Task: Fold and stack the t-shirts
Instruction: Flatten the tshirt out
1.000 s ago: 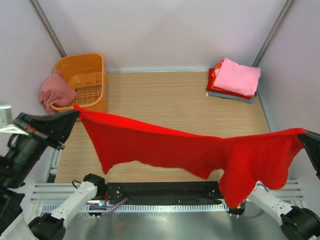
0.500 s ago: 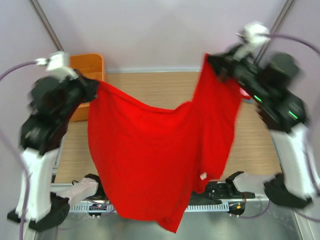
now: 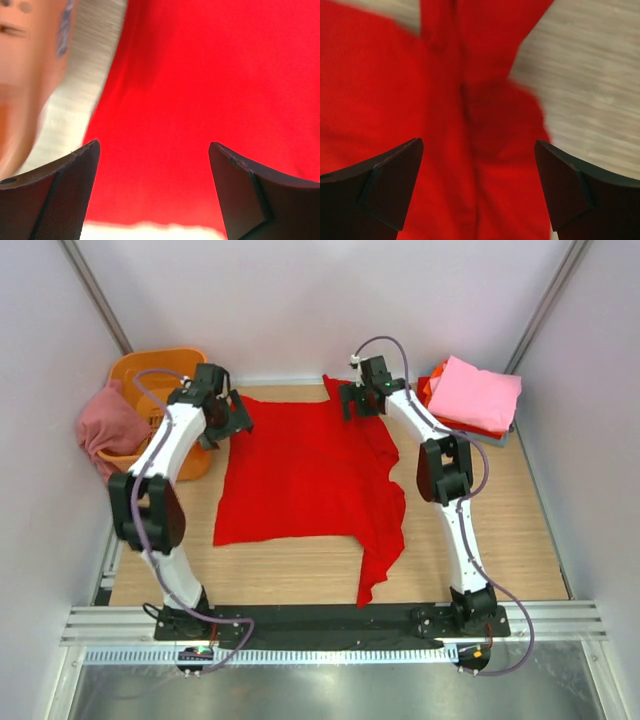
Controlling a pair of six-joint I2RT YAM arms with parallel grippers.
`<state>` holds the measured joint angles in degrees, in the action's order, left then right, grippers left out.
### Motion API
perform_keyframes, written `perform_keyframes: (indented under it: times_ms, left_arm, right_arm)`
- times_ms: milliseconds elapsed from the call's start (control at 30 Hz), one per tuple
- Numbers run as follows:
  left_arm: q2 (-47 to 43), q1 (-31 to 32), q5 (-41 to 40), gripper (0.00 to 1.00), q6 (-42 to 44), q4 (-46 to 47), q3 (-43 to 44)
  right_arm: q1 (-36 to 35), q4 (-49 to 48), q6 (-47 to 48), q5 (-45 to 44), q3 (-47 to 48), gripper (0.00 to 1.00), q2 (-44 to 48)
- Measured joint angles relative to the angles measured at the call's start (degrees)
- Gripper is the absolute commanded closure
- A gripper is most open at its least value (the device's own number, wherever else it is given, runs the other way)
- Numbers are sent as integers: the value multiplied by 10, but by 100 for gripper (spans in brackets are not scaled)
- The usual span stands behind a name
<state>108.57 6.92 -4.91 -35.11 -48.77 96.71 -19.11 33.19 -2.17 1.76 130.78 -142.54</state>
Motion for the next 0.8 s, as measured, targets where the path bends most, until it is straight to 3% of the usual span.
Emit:
perform_keyframes:
  times_ms: [133,300,467,533,667,800]
  left_arm:
    - [-121,12,2,7,-4,7,-23]
    - [-226,32,-5,9,-3,40,-53]
    - [-258,93,-11,10,-4,77,-173]
    - [-257,111,-4,11,-7,96,-233]
    - [-254,125,6,11,-20,134,-321]
    - [-249,141,5,13,-39,188,-389]
  right_arm:
    - [-16,11,-8,-22,-19,0,38]
    - [-36,-28,-28,-47,-189,0,265]
    - [-40,-126,-76,-57,-386,0,491]
    - [-37,-144,-93,-57,-452,0,533]
    - [-24,-160,-120,-43,-521,4,506]
    - [-5,-143,-132,-13,-512,13,412]
